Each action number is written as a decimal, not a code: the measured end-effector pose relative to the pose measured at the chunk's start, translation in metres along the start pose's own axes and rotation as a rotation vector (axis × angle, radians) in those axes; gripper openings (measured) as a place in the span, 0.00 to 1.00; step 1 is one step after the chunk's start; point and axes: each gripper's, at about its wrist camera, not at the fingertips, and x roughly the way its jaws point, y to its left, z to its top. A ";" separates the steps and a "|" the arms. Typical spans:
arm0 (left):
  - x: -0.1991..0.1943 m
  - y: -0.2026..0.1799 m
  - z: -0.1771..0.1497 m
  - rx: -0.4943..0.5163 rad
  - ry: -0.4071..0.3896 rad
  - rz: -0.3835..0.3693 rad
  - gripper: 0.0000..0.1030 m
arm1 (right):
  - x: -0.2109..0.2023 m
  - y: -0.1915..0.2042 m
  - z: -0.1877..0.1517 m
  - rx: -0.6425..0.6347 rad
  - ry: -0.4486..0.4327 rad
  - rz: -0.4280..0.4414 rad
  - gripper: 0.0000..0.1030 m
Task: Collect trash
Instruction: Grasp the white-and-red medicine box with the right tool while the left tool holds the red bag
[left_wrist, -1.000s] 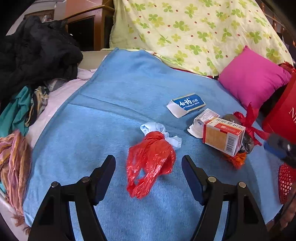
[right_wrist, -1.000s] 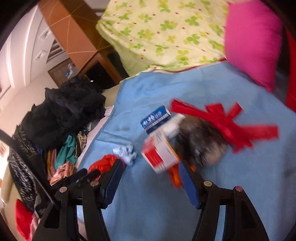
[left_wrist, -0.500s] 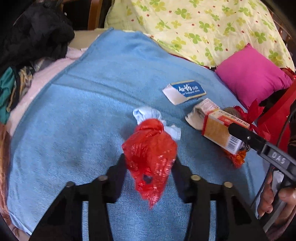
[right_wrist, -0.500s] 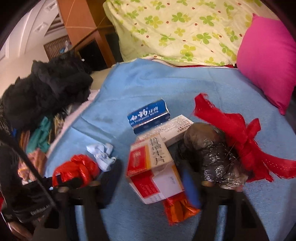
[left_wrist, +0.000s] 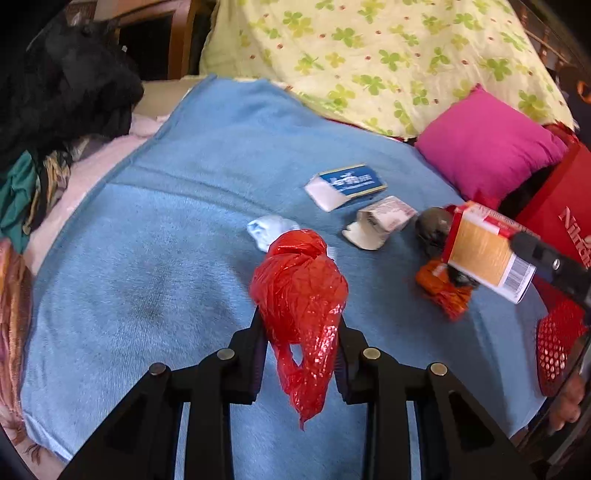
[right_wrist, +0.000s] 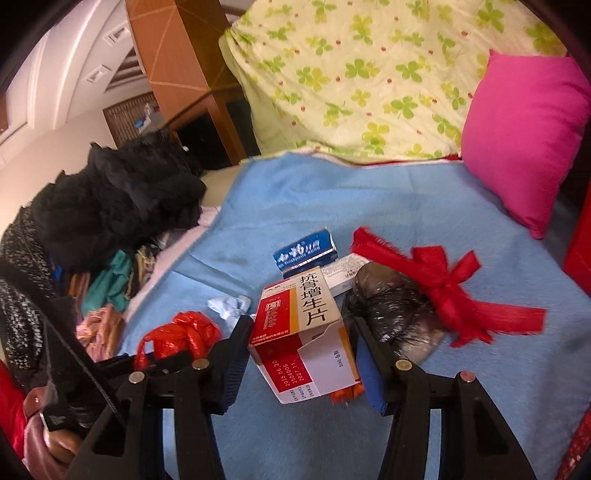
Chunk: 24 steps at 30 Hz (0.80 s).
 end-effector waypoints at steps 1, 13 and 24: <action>-0.007 -0.006 -0.003 0.012 -0.012 -0.001 0.31 | -0.012 0.000 0.000 -0.003 -0.018 -0.002 0.55; -0.075 -0.092 -0.025 0.172 -0.173 0.106 0.31 | -0.119 -0.030 -0.038 0.071 -0.183 -0.043 0.55; -0.139 -0.155 -0.034 0.299 -0.290 0.149 0.31 | -0.191 -0.042 -0.058 0.099 -0.338 -0.031 0.55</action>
